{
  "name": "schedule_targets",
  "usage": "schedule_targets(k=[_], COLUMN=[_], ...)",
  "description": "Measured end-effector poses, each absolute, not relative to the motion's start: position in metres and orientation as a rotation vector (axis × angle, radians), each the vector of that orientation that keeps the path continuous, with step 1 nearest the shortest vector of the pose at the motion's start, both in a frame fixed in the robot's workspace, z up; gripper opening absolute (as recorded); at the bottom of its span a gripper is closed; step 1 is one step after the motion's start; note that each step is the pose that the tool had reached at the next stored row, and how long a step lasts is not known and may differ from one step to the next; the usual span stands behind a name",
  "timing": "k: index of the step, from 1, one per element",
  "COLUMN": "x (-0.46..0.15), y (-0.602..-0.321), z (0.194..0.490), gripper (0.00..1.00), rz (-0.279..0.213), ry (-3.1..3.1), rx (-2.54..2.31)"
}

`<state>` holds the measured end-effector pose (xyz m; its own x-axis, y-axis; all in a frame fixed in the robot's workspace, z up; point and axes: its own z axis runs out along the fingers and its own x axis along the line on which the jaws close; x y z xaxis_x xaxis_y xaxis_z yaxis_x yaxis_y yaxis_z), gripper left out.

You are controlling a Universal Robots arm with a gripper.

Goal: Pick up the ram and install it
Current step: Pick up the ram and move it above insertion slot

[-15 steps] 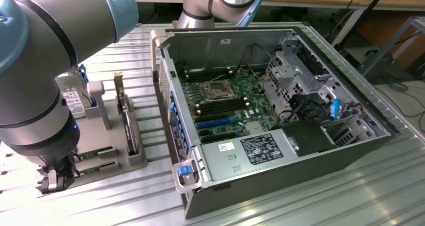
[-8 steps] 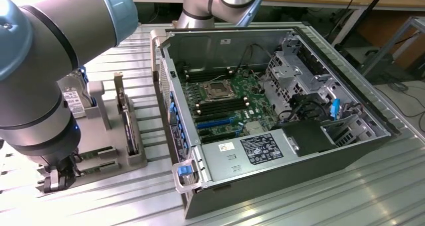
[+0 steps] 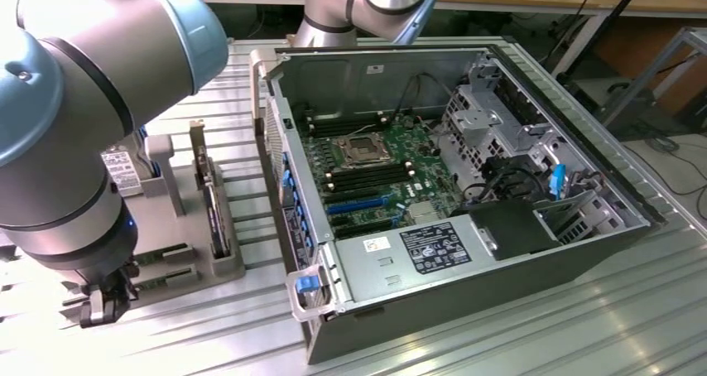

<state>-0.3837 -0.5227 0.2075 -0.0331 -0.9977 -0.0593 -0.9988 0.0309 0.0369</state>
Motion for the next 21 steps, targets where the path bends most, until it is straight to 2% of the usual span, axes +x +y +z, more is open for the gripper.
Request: schedule_targets(k=[13,15,16,21], x=[-0.3838,-0.3838,-0.3838,-0.3838], y=[-0.5227,-0.5227,-0.5227,-0.5225], z=[0.2007,0.2007,0.2007,0.2006], gripper=[0.34,0.33,0.25,0.25], rz=[0.105,0.105,0.105,0.105], ry=[2.228,2.228,2.228,2.228], rx=[-2.185,-2.185,-2.185,-2.185])
